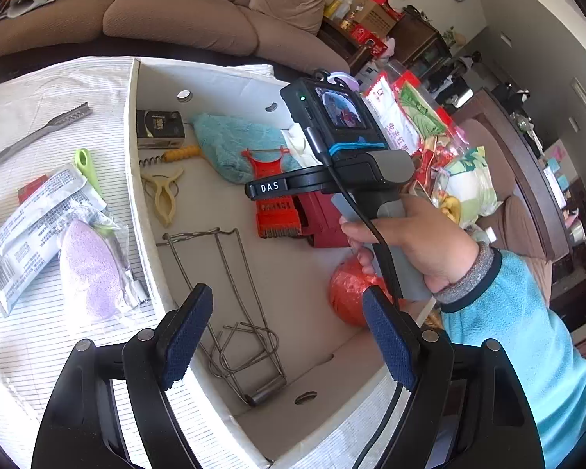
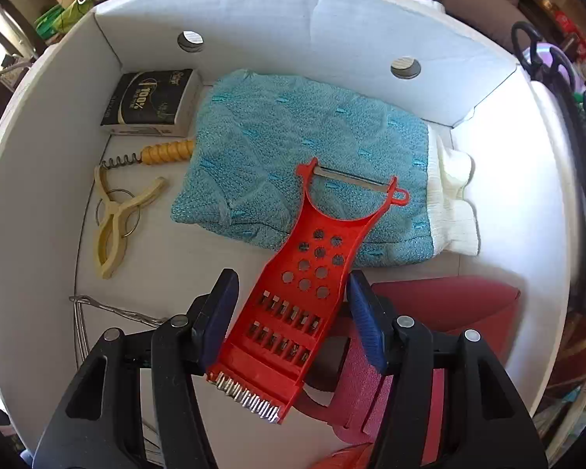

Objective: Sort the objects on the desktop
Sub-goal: 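Lay the grater onto the blue towel with the right gripper and open it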

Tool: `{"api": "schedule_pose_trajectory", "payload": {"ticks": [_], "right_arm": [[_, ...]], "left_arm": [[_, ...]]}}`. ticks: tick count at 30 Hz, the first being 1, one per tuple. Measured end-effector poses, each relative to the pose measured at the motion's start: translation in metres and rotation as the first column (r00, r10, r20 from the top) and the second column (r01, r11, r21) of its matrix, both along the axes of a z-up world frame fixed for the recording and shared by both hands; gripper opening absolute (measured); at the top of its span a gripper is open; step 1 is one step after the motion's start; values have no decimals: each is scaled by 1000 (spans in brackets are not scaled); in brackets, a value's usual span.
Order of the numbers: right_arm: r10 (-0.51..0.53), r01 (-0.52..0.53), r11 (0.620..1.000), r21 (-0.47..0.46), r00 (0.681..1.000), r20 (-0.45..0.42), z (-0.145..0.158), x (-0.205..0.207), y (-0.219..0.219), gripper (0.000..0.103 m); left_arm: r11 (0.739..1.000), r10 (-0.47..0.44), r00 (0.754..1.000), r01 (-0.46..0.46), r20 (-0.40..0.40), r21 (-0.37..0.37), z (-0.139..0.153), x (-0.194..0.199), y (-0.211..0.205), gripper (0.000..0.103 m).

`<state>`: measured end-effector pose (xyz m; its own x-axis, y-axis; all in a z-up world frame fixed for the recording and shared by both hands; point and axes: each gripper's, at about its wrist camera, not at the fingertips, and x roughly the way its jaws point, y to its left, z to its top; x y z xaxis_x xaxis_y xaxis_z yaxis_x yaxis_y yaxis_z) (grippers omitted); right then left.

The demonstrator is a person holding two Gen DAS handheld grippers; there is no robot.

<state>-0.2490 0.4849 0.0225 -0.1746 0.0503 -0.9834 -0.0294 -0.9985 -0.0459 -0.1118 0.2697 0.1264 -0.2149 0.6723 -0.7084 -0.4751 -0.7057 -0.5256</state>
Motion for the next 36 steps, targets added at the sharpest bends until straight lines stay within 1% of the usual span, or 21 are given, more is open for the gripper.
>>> {"api": "schedule_pose_trajectory", "payload": {"ticks": [3, 6, 9, 12, 14, 15, 16, 17, 19, 20, 22, 23, 24, 25, 26, 27, 29, 32, 33, 35, 36], "right_arm": [[-3, 3, 1000, 24, 1000, 11, -4, 2, -3, 53], [27, -28, 998, 64, 1000, 12, -2, 5, -10, 46], [21, -21, 1000, 7, 1000, -19, 14, 12, -6, 43], [-5, 2, 999, -47, 998, -67, 36, 19, 3, 43], [-88, 71, 983, -168, 991, -101, 50, 21, 20, 43], [-142, 112, 964, -240, 983, -112, 56, 22, 31, 43], [-205, 157, 934, -320, 971, -121, 59, 23, 43, 43], [-270, 200, 892, -406, 955, -124, 60, 15, 49, 43], [-414, 286, 783, -552, 902, -120, 58, 14, 68, 43], [-475, 316, 730, -606, 872, -117, 54, 12, 76, 43], [-570, 367, 645, -670, 815, -102, 44, 4, 89, 43], [-604, 382, 609, -695, 792, -94, 36, -2, 89, 43], [-629, 398, 587, -705, 773, -87, 30, -4, 92, 44], [-643, 413, 584, -698, 761, -87, 24, -6, 90, 44], [-647, 428, 599, -676, 756, -94, 19, -9, 88, 45], [-639, 434, 629, -645, 761, -111, 16, -15, 84, 45], [-602, 426, 688, -588, 787, -135, 10, -27, 75, 45], [-553, 407, 756, -512, 816, -168, 11, -34, 72, 45], [-524, 393, 791, -469, 831, -187, 18, -34, 68, 45], [-435, 347, 874, -340, 871, -229, 34, -30, 58, 46], [-389, 321, 907, -272, 888, -248, 45, -22, 52, 51]], "left_arm": [[1000, -1, 1000, 1, 0, 18, 3, 1, -1, 81], [1000, -2, 1000, 2, -6, 21, 6, 2, -2, 81], [1000, -1, 1000, 1, -3, 30, 6, 2, -4, 81], [999, 10, 1000, -10, 1, 38, 7, 1, -5, 81], [999, 15, 1000, -16, 3, 46, 7, -1, -5, 81], [999, 17, 1000, -17, 4, 51, 7, -2, -6, 81], [998, 18, 1000, -18, 5, 55, 7, -3, -5, 81], [998, 17, 1000, -18, 6, 56, 7, -3, -5, 81], [999, 17, 1000, -17, 4, 51, 6, -6, -3, 81], [999, 18, 1000, -18, 3, 47, 5, -7, -2, 81], [999, 21, 1000, -21, 4, 44, 3, -11, 0, 81], [999, 25, 1000, -25, 4, 44, 2, -13, 0, 81], [999, 27, 1000, -27, 5, 42, 1, -16, 2, 81], [999, 29, 1000, -29, 7, 39, -1, -18, 3, 81], [999, 30, 1000, -30, 7, 36, -2, -20, 5, 81], [999, 31, 1000, -31, 6, 32, -3, -22, 6, 81], [999, 35, 999, -35, 3, 25, -4, -26, 10, 81], [999, 43, 999, -43, 2, 28, -4, -28, 12, 81], [999, 46, 999, -46, 1, 28, -4, -29, 13, 81], [998, 52, 999, -52, -2, 19, -4, -28, 15, 81], [998, 56, 998, -56, -5, 10, -4, -28, 17, 81]]}}
